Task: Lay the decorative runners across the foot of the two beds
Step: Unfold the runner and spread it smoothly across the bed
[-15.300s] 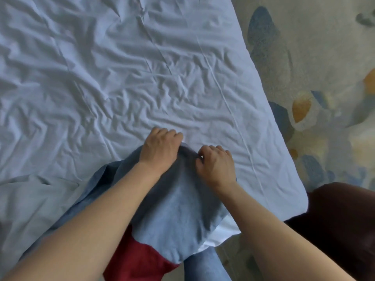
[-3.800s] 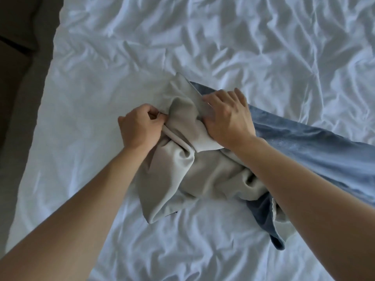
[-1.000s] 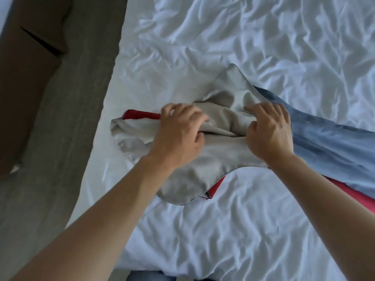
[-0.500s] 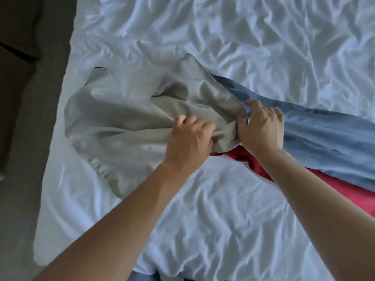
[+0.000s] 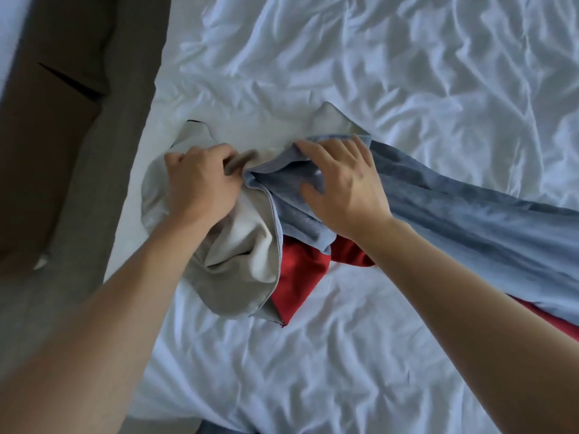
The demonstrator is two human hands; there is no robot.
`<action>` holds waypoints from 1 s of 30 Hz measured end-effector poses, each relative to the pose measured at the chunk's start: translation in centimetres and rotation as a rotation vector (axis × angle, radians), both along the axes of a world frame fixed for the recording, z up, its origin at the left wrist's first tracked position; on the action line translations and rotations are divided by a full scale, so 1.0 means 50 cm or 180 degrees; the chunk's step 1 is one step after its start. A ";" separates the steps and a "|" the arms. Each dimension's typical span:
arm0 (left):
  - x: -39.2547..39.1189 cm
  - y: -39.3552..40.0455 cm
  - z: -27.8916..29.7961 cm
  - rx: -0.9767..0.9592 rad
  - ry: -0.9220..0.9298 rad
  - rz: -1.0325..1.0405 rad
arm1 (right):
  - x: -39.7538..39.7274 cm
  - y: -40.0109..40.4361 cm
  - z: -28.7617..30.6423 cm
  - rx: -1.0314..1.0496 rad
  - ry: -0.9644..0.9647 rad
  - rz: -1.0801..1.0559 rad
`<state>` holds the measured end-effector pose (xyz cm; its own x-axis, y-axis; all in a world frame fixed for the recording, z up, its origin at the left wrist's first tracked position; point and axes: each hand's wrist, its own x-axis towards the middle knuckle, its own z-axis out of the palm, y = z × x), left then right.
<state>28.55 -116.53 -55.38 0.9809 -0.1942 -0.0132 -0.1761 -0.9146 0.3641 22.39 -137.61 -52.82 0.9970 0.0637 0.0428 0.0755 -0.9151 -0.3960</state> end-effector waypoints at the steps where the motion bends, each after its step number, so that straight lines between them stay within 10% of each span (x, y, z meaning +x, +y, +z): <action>1: 0.005 0.008 -0.002 -0.0055 0.0031 0.0034 | 0.011 0.007 -0.002 -0.0032 0.0023 -0.0027; 21: 0.188 0.301 -0.053 -0.0223 0.1004 0.1042 | 0.225 0.222 -0.117 -0.0268 0.0469 0.0289; 30: 0.117 0.306 -0.052 -0.1391 0.1447 0.2016 | 0.284 0.287 -0.162 -0.0688 0.0329 0.0372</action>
